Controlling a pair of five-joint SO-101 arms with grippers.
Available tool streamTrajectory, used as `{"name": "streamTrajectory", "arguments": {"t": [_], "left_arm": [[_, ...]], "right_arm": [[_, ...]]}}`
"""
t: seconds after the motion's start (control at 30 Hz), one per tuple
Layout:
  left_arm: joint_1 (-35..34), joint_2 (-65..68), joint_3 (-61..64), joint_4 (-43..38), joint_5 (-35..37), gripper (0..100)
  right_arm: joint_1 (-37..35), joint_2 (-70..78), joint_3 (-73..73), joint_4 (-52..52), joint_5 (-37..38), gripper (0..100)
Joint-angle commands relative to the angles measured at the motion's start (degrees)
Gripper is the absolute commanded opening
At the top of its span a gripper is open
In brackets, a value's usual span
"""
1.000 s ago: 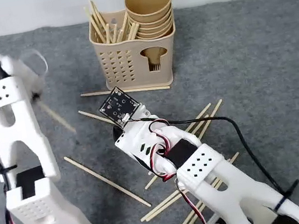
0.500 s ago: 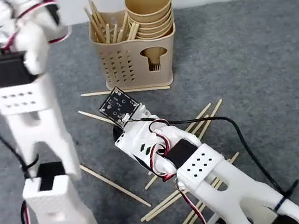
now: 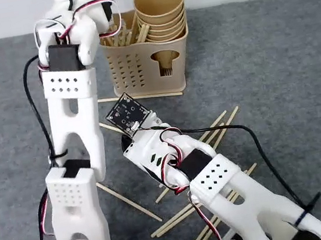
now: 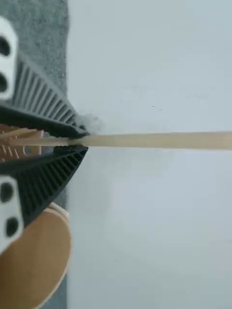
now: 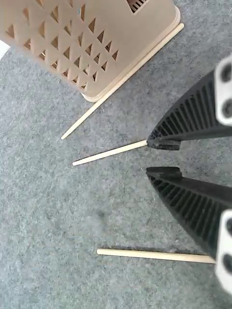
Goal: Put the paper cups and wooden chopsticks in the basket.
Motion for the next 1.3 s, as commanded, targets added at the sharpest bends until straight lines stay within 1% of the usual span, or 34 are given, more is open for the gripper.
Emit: {"name": "streamTrajectory", "arguments": {"t": [0.0,0.17,0.23,0.27,0.33,0.4,0.47,0.53,0.67,0.8,0.9,1.0,1.1,1.2,1.27], "left_arm": [[0.62,0.53,-4.26,-1.49,-0.35,1],[0.62,2.55,-5.05,-1.32,-0.35,1],[0.62,2.64,-5.76,-1.32,-0.35,4],[0.62,2.64,-6.37,-1.05,-0.35,7],[0.62,2.64,-8.31,1.05,-0.35,17],[0.62,2.64,-9.89,5.98,-0.35,27],[0.62,2.64,-11.74,11.69,-0.53,32],[0.26,2.64,-13.93,14.15,-0.53,32],[-2.73,2.64,-19.21,11.43,-0.53,32],[-7.38,2.64,-22.9,8.7,-0.53,32],[-11.78,2.64,-26.77,8.18,-0.53,32],[-15.82,0.53,-26.51,8.62,-0.26,32],[-16.35,-1.85,-26.51,10.99,1.32,32],[-15.56,-2.81,-26.51,11.34,-1.23,32],[-16.44,-2.99,-26.51,11.43,-2.11,32]], "right_arm": [[-0.04,-2.15,-0.35,-0.92,0.44,7.9],[-0.04,-2.15,-0.35,-0.92,0.44,7.9],[-0.04,-2.15,-0.35,-0.92,0.44,7.9],[-0.04,-2.15,-0.35,-0.84,0.44,7.9],[-0.04,-2.15,-0.35,-0.84,0.44,7.9],[-0.04,-2.15,-0.35,-0.84,0.44,7.9],[-0.04,-2.15,-0.35,-0.84,0.44,7.9],[-0.04,-2.15,-0.35,-0.84,0.44,7.9],[-0.04,-2.15,-0.35,-0.84,0.44,7.9],[-0.04,-2.15,-0.35,-0.84,0.44,7.9],[-0.04,-2.15,-0.35,-0.84,0.44,7.9],[-0.04,-2.15,-0.26,-0.84,0.44,7.9],[-0.31,-2.15,-0.26,-0.84,0.44,7.9],[-0.31,-2.15,-0.26,-0.84,0.44,7.9],[-0.04,-2.24,-0.26,-0.84,0.53,7.9]]}}
